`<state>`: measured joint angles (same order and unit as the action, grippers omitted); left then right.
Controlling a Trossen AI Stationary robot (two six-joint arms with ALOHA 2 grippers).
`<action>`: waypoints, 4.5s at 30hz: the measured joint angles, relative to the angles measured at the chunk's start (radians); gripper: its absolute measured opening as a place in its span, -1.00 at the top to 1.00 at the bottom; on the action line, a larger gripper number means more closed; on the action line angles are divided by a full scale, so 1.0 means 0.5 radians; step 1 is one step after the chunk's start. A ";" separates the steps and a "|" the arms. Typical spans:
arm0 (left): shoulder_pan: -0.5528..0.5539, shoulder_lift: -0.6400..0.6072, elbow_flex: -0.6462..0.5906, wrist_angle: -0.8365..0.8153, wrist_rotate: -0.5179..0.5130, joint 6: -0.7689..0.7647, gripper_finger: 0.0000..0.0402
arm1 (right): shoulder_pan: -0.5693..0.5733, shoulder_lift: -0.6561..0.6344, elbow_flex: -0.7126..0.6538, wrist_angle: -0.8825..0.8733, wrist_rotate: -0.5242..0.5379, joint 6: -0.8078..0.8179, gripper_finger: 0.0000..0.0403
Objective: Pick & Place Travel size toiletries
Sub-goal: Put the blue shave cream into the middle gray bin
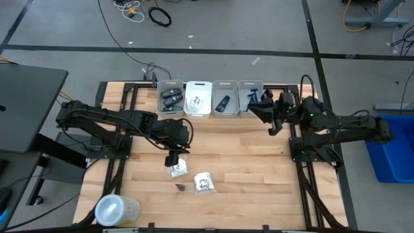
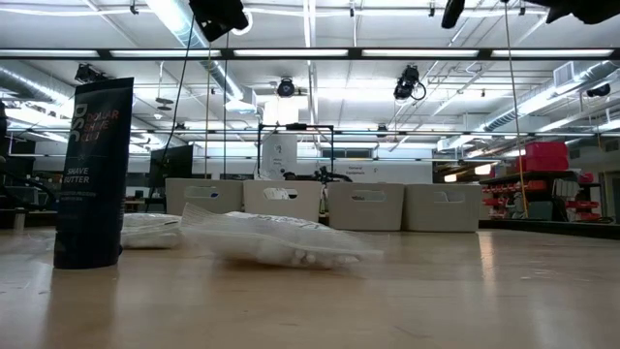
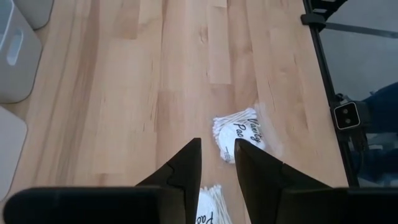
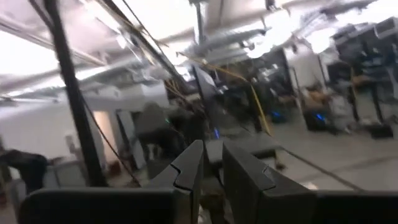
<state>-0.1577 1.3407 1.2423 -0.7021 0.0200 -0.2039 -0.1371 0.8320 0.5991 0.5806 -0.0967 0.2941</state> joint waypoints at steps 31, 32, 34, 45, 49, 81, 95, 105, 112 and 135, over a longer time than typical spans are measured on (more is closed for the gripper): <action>-0.344 0.006 -0.002 -0.024 0.002 -0.207 0.49 | 0.107 0.001 -0.001 -0.901 -0.018 -0.254 0.67; -0.370 0.006 -0.002 -0.024 -0.010 -0.212 0.49 | 0.107 0.001 -0.001 -0.901 -0.018 -0.254 0.67; -0.420 0.006 -0.002 -0.024 -0.018 -0.214 0.49 | 0.107 0.001 -0.001 -0.901 -0.018 -0.254 0.67; -0.638 0.006 -0.002 -0.027 -0.174 -0.155 0.49 | 0.107 0.001 -0.001 -0.901 -0.018 -0.254 0.68; -0.656 0.005 -0.060 -0.033 -0.176 -0.178 0.48 | 0.107 0.001 -0.001 -0.901 -0.018 -0.254 0.67; -0.838 0.238 -0.268 0.153 -0.213 -0.029 0.02 | 0.102 0.022 -0.004 -1.064 0.088 -0.238 0.68; -0.833 0.389 -0.266 0.165 -0.252 0.062 0.04 | 0.102 0.045 -0.004 -1.080 0.088 -0.232 0.68; -0.830 0.535 -0.267 0.154 -0.213 0.088 0.04 | 0.101 0.049 -0.004 -1.126 0.101 -0.231 0.68; -0.829 0.527 -0.267 0.042 -0.191 0.041 0.04 | 0.101 0.049 -0.004 -1.122 0.159 -0.231 0.68; -0.829 0.524 -0.267 0.024 -0.173 0.021 0.57 | 0.101 0.049 -0.003 -1.116 0.156 -0.192 0.68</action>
<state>-0.5724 1.6028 1.1088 -0.6903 -0.0666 -0.1932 -0.0864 0.8566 0.5976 0.0223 -0.0189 0.1982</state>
